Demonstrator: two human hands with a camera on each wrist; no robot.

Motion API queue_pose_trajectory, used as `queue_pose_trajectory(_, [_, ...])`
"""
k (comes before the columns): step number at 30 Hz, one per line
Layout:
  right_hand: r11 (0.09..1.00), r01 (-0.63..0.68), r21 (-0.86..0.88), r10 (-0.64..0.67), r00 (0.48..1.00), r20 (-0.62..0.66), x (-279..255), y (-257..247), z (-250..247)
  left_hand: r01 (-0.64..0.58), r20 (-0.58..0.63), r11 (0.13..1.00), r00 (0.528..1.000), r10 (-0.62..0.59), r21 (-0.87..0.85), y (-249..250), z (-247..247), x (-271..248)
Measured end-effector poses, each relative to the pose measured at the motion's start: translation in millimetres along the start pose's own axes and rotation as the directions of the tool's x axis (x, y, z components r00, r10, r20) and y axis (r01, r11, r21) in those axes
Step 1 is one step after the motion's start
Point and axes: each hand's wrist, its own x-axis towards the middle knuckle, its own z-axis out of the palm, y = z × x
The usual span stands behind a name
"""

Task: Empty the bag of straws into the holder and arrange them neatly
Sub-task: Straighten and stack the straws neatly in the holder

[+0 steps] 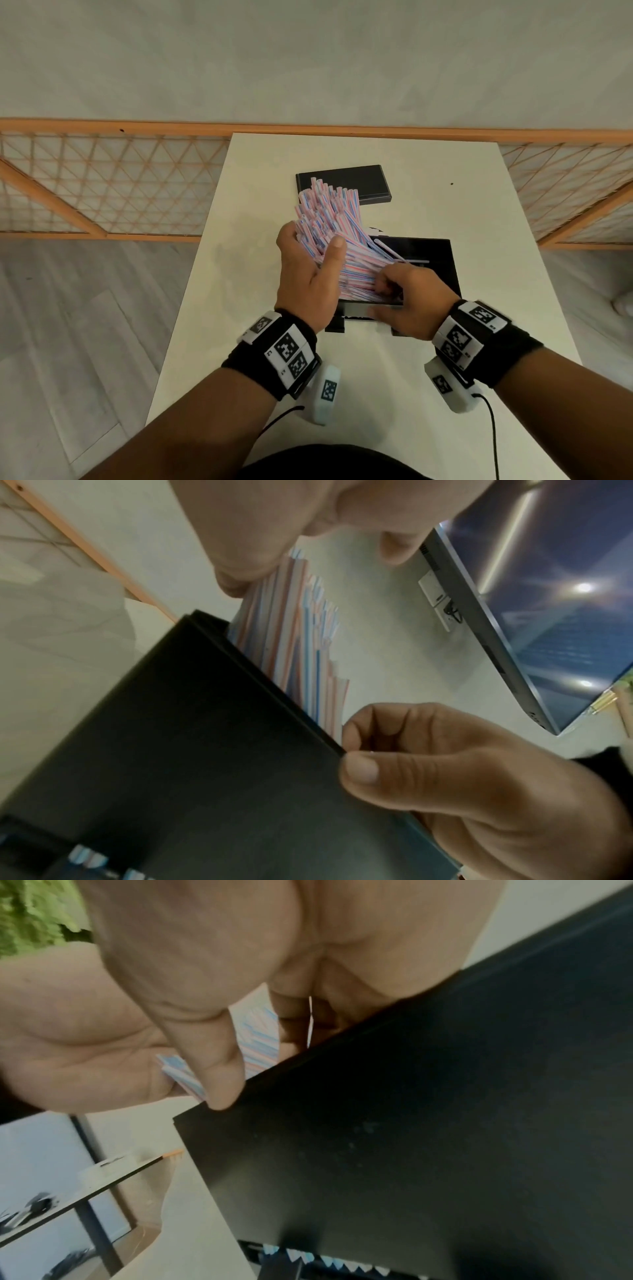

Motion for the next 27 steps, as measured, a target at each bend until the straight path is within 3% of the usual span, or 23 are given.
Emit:
queue_pose_trajectory(6, [0.983,-0.017,-0.182,0.07,0.954,0.292,13,-10,-14,0.133,-0.077,0.978,0.986,-0.146,-0.159,-1,3,8])
queue_pose_trajectory(12, [0.896,0.051,-0.442,0.199,0.842,0.501,32,-26,-25,0.258,-0.091,0.953,0.957,-0.274,-0.158,-5,4,8])
queue_pose_trajectory(17, [0.881,-0.02,-0.473,0.274,0.838,0.473,34,-18,0,0.295,-0.086,0.943,0.947,-0.31,-0.157,-12,0,9])
queue_pose_trajectory(23, [0.93,-0.022,-0.367,0.194,0.877,0.44,27,-8,14,0.398,-0.071,0.857,0.894,-0.442,-0.328,-19,-3,13])
queue_pose_trajectory(27, [0.951,-0.088,-0.297,0.208,0.892,0.402,29,-10,14,0.403,-0.046,0.873,0.901,-0.431,-0.276,-15,-1,11])
